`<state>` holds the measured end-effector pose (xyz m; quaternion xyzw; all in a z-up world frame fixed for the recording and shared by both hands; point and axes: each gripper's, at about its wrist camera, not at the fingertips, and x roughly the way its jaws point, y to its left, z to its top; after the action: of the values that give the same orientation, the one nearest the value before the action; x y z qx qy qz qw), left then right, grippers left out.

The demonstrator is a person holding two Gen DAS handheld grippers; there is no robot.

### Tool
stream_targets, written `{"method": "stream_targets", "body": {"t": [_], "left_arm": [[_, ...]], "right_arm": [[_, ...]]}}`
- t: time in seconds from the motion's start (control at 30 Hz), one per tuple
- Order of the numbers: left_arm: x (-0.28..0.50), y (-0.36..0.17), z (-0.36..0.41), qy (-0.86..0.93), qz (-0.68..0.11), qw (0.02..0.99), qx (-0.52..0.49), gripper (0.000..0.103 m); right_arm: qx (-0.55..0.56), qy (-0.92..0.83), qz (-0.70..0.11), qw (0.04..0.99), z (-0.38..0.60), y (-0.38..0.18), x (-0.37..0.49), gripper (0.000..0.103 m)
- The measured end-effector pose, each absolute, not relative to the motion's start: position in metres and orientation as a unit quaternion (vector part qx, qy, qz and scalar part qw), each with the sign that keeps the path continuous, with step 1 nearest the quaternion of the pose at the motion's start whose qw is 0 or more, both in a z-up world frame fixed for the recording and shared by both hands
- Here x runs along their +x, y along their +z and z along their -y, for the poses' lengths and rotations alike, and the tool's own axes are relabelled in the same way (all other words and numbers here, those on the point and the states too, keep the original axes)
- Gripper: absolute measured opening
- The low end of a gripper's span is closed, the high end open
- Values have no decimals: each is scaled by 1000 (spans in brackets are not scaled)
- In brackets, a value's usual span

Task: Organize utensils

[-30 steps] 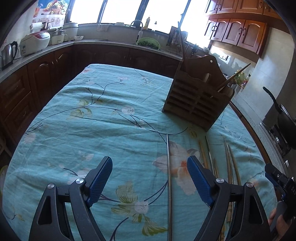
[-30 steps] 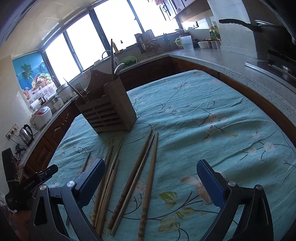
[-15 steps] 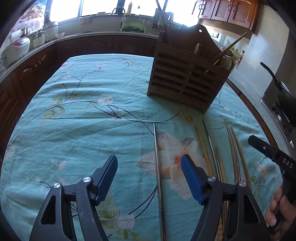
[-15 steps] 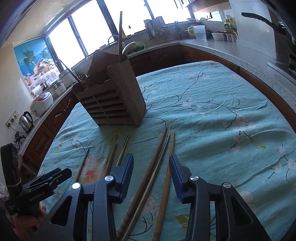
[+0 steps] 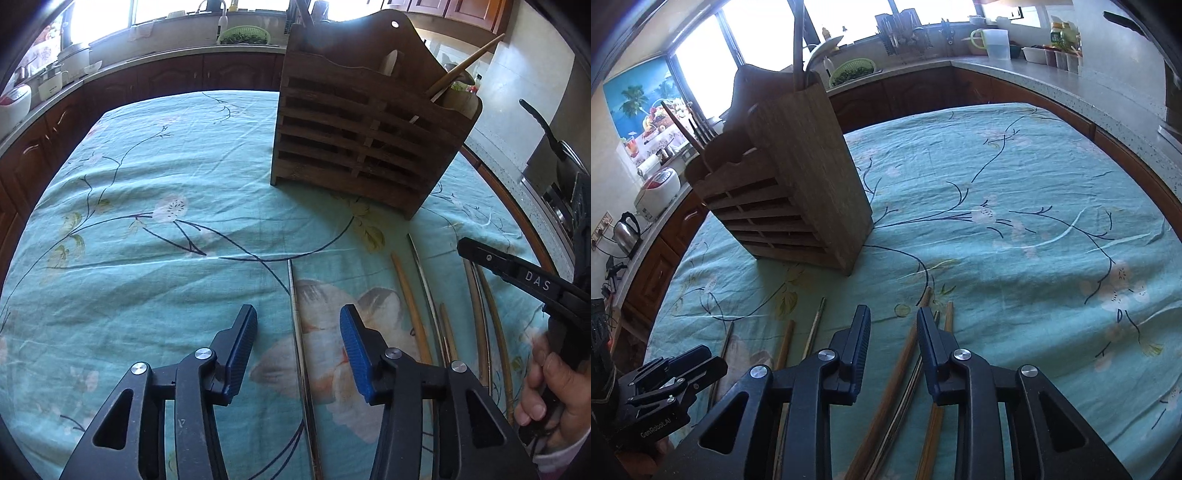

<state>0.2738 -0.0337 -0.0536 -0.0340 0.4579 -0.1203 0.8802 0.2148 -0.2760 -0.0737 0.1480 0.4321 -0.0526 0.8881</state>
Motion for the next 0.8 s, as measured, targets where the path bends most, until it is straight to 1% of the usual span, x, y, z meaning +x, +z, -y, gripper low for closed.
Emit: {"method": "stream_targets", "body": {"t": [0.1, 0.17, 0.2, 0.23, 0.27, 0.3, 0.33, 0.37, 0.47, 0.6, 0.8], "left_arm": [[278, -56, 44, -122, -456, 882, -4, 45], [279, -58, 51, -119, -453, 883, 17, 43], [279, -59, 55, -116, -451, 885, 28, 37], [280, -59, 58, -115, -448, 886, 38, 28], [280, -60, 61, -120, -445, 887, 42, 24], [280, -60, 62, -128, -443, 886, 43, 14], [280, -61, 64, -135, -442, 886, 42, 5], [280, -61, 64, -141, -442, 885, 40, 3], [281, -62, 60, -146, -444, 884, 25, 3], [278, -58, 44, -164, -449, 878, -25, 2], [259, -33, 17, -180, -424, 883, -88, 2]], "right_arm": [[144, -53, -437, 886, 276, -77, 220, 25], [134, -53, -442, 886, 274, -78, 224, 25], [128, -54, -444, 885, 272, -78, 226, 25], [121, -55, -446, 885, 270, -78, 227, 25], [115, -57, -448, 885, 269, -78, 228, 25], [106, -60, -450, 885, 267, -78, 229, 24], [99, -67, -451, 884, 267, -78, 230, 19], [96, -73, -452, 884, 267, -78, 230, 10], [105, -68, -450, 884, 271, -77, 228, 8], [141, -50, -437, 887, 274, -72, 216, 6], [165, -19, -393, 904, 264, -36, 190, 5]]}}
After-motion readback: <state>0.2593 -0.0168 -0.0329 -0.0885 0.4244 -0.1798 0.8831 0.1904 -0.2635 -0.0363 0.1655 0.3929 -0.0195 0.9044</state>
